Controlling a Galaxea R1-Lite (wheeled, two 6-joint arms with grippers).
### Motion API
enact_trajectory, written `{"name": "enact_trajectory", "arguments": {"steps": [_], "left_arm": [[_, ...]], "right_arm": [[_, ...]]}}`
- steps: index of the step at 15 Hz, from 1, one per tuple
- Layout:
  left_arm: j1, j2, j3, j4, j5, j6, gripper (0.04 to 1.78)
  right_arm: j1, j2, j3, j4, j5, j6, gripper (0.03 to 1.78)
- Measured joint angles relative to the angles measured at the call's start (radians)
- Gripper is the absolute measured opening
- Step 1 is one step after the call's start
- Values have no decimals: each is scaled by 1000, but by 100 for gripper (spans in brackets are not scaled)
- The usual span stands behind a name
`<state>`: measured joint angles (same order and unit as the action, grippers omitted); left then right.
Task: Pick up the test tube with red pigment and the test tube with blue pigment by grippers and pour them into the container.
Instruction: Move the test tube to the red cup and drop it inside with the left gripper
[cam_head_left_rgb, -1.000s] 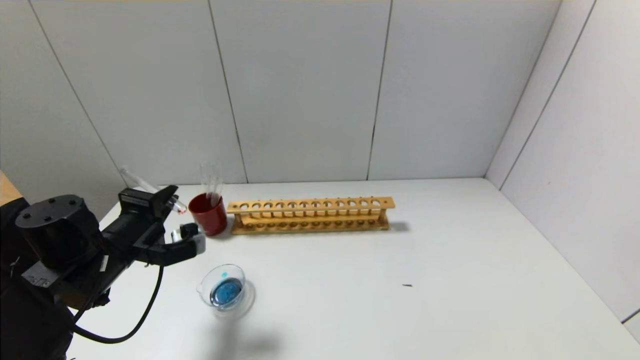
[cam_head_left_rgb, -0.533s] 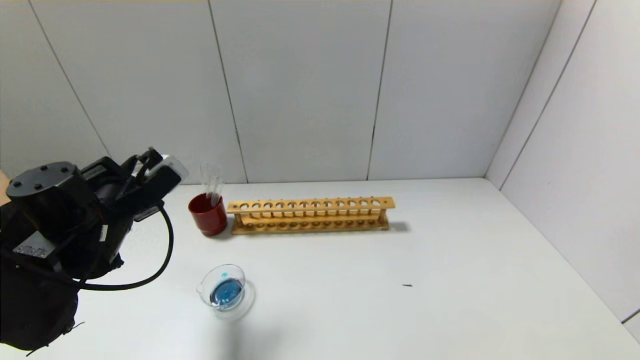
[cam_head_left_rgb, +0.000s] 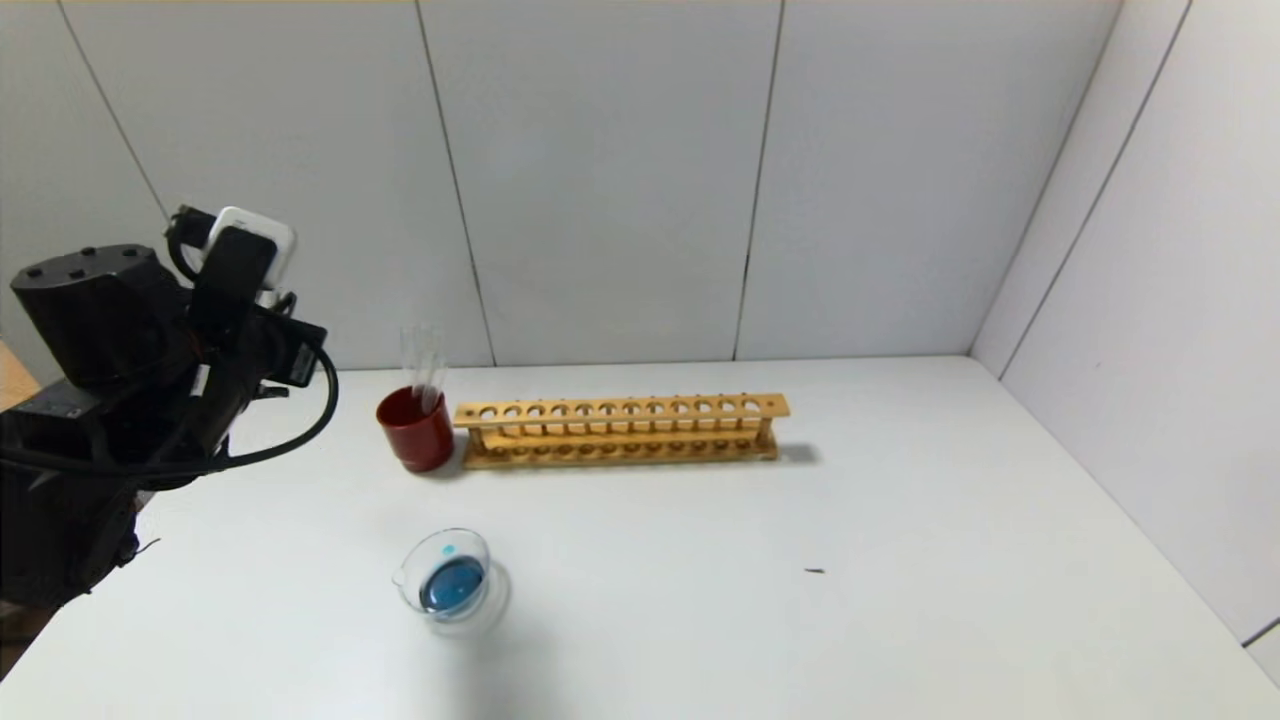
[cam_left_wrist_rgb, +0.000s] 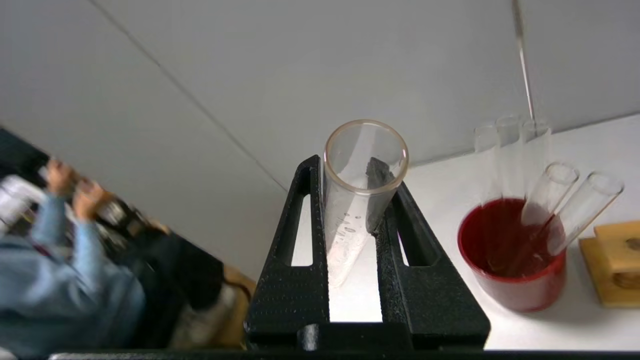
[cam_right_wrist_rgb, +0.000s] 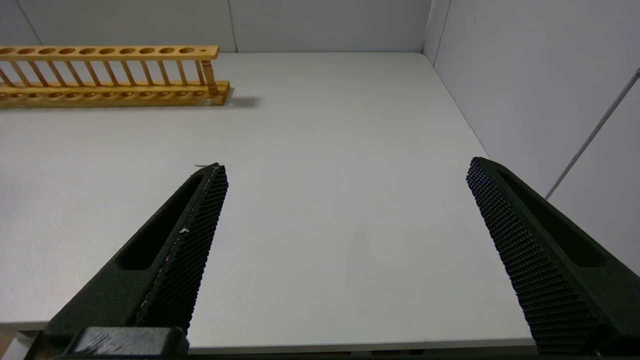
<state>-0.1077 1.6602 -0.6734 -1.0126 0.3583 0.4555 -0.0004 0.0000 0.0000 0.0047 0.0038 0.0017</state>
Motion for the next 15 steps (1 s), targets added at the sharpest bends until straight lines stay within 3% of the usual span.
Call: {"name": "enact_trajectory", "arguments": {"steps": [6,15], "left_arm": [[27,13,-91,237,-166,-284,31],[31,163,-220,252,-255,-332,31]], "right_arm": [[0,0,0,0,0,0,175],[0,0,0,0,0,0,175]]}}
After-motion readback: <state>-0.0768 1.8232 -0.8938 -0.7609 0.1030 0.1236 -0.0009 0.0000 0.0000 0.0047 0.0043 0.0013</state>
